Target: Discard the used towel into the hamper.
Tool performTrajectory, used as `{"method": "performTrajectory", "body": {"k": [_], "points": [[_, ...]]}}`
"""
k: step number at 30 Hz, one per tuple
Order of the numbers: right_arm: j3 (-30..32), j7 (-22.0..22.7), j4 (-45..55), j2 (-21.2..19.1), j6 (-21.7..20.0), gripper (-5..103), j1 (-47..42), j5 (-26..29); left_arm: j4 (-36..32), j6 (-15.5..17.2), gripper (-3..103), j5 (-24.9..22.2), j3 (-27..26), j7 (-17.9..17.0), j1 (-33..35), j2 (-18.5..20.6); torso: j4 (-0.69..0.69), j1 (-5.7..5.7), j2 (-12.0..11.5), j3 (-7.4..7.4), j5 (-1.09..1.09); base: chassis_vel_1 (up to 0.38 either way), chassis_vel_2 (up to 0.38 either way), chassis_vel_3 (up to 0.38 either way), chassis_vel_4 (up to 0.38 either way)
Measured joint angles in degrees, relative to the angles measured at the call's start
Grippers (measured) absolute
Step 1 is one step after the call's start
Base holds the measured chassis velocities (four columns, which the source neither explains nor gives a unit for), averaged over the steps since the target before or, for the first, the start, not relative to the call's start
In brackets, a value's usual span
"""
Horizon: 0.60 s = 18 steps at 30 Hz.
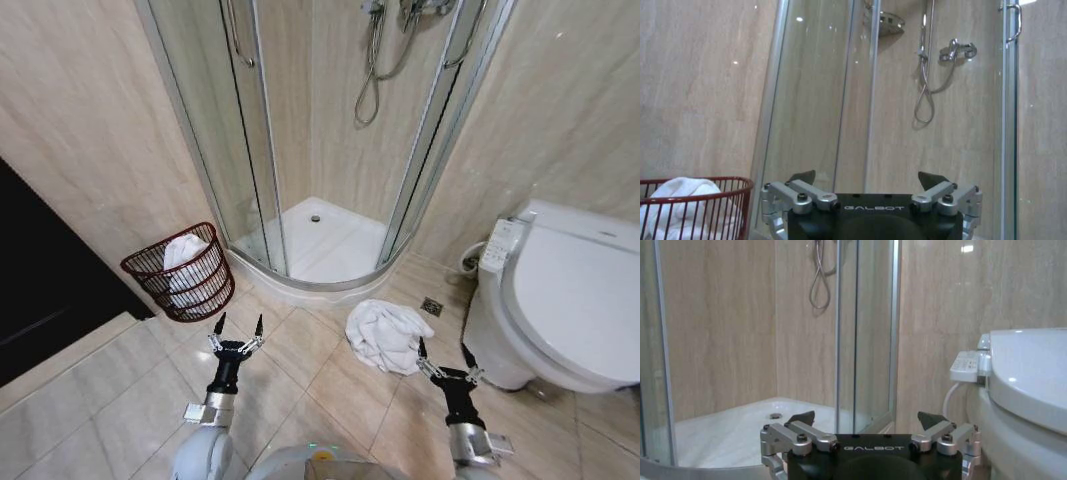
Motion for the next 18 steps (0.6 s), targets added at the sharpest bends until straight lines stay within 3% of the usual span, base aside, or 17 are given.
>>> {"method": "performTrajectory", "body": {"k": [10, 18], "points": [[0.15, 0.04, -0.26, -0.79, 0.02, 100, -0.16, 0.33, -0.09, -0.2, 100, 0.54, 0.08, 0.19, 0.2, -0.68, 0.0, -0.59, -2.25, -1.66, 0.0, -0.045, 0.035, 0.029, -0.041], [0.08, 0.09, -0.74, -1.05, -0.01, 100, 0.04, 0.68, 0.24, -0.3, 100, 0.94, 0.22, 0.19, 0.15, -0.98, 0.0, -0.9, -4.1, -3.15, 0.0, -0.123, 0.125, 0.127, -0.119]]}}
